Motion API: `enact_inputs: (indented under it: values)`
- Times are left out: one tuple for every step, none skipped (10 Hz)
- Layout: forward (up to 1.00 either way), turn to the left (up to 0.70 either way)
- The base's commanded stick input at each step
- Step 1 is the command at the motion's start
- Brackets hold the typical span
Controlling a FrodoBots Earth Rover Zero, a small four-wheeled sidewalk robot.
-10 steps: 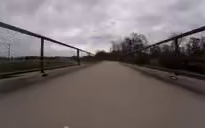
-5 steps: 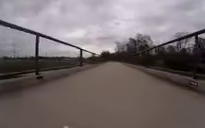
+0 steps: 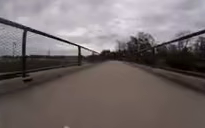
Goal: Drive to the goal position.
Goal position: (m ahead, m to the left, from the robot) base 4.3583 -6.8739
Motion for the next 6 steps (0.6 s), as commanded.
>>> enact_inputs:
  values:
    - [1.0, 0.0]
    - [1.0, 0.0]
    - [1.0, 0.0]
    - [1.0, 0.0]
    - [1.0, 0.0]
    - [1.0, 0.0]
